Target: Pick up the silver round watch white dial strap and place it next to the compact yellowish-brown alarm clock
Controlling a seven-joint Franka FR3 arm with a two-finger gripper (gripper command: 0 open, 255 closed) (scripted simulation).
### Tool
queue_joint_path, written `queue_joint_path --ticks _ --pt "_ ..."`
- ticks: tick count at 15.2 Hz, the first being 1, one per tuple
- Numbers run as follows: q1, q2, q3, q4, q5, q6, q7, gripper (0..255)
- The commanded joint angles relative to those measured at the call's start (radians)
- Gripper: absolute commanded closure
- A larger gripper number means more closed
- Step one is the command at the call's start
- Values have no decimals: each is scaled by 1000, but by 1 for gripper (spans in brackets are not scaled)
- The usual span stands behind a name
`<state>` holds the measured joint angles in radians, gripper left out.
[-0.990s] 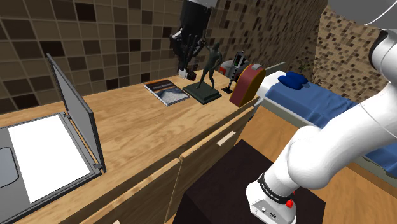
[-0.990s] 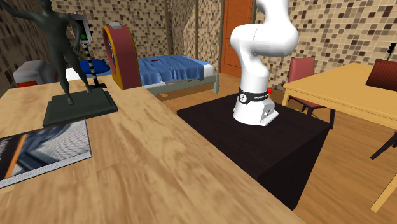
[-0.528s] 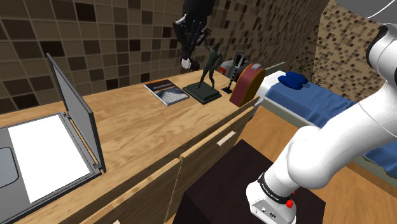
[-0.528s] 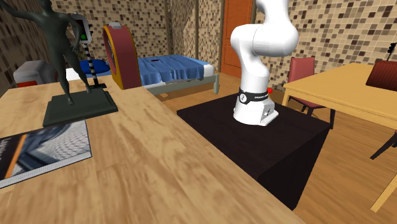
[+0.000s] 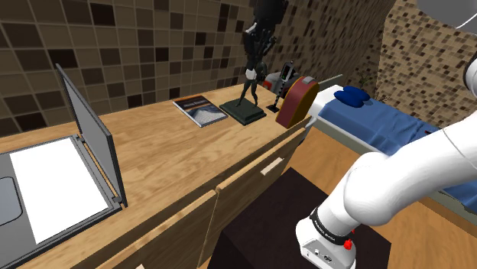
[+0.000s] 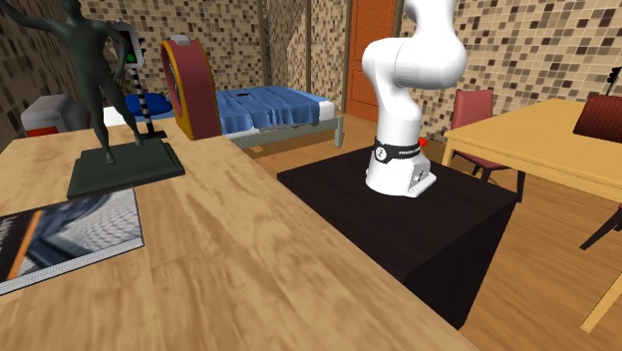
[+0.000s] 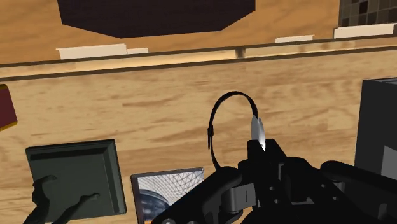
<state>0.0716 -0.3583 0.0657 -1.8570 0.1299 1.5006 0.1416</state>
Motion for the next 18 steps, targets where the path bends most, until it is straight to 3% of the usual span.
queue_joint_path --ticks 1,10,18 --pt "-16 -14 -34 -6 -11 -14 -49 255" --pt "-88 -39 -192 -19 -75 -47 -270 255" --pt "-148 14 -338 45 -125 -69 -475 255"
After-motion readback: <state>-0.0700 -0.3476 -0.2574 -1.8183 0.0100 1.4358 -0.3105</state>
